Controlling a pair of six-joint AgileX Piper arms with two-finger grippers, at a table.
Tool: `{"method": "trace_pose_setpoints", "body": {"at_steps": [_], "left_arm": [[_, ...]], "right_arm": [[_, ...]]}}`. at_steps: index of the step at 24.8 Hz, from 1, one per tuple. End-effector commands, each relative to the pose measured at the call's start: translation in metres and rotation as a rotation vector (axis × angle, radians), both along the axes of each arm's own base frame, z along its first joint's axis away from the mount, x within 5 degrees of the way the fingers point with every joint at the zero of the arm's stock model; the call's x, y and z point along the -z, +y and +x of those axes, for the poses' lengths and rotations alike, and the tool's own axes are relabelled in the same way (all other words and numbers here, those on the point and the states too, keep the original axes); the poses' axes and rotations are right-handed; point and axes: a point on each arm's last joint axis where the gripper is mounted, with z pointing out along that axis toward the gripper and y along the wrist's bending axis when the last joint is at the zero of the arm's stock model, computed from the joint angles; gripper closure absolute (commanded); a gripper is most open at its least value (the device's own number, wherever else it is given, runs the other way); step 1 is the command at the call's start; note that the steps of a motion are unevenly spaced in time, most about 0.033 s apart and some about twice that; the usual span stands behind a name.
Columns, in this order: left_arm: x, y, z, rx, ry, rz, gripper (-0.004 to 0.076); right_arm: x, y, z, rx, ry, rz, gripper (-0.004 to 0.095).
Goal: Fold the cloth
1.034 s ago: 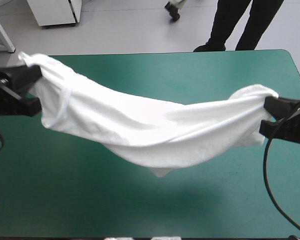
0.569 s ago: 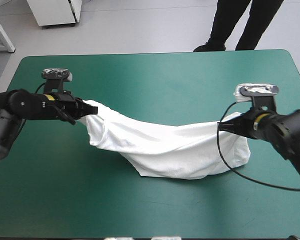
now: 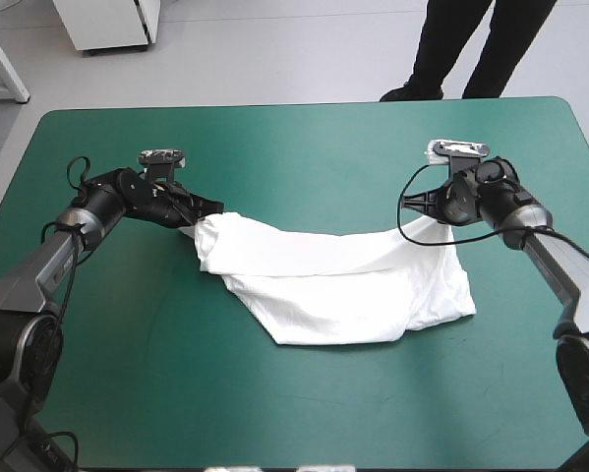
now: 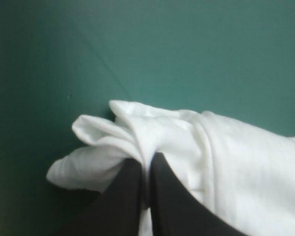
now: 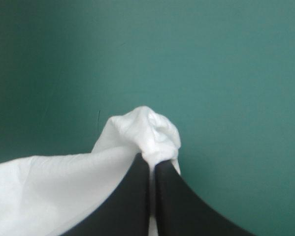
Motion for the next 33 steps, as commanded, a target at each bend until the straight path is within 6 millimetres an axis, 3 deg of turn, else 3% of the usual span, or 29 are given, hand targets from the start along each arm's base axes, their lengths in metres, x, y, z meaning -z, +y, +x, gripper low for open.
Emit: {"method": "trace_pose_setpoints", "body": {"at_steps": [1,4,5,6,7,9,16,25,29,33], "left_arm": [[-0.016,-0.002,0.008,-0.033,-0.108,-0.027,0.0734],[-0.006,-0.003,0.01,-0.022,-0.067,-0.023,0.0677],[-0.004,-0.004,0.007,-0.004,-0.039,-0.02,0.0571],[-0.004,-0.004,0.007,0.001,-0.029,-0.021,0.0517],[-0.006,-0.005,0.005,0.022,0.007,-0.025,0.0386],[-0.016,-0.007,0.004,0.054,0.033,-0.022,0.0232],[-0.067,0.001,-0.007,0.047,-0.019,0.055,0.0262],[-0.118,0.008,-0.059,0.045,0.016,0.081,0.0287],[-0.129,0.009,-0.076,0.04,0.042,0.07,0.0287],[-0.129,0.009,-0.079,0.045,0.064,0.067,0.0287]], "right_arm": [[-0.02,-0.008,0.015,0.004,-0.086,0.018,0.0924],[-0.012,-0.005,0.024,-0.069,-0.012,0.012,0.0853],[-0.01,-0.003,0.024,-0.096,0.007,0.019,0.0737],[-0.01,-0.002,0.023,-0.097,0.011,0.028,0.0653],[-0.01,-0.002,0.022,-0.094,0.022,0.038,0.0504],[-0.014,-0.002,0.02,-0.089,0.041,0.043,0.0367],[-0.058,-0.007,-0.001,-0.087,0.004,0.04,0.0394],[-0.11,-0.019,-0.06,-0.078,0.026,0.032,0.0451],[-0.126,-0.022,-0.08,-0.077,0.012,0.036,0.0454],[-0.134,-0.024,-0.088,-0.075,-0.008,0.032,0.046]]}}
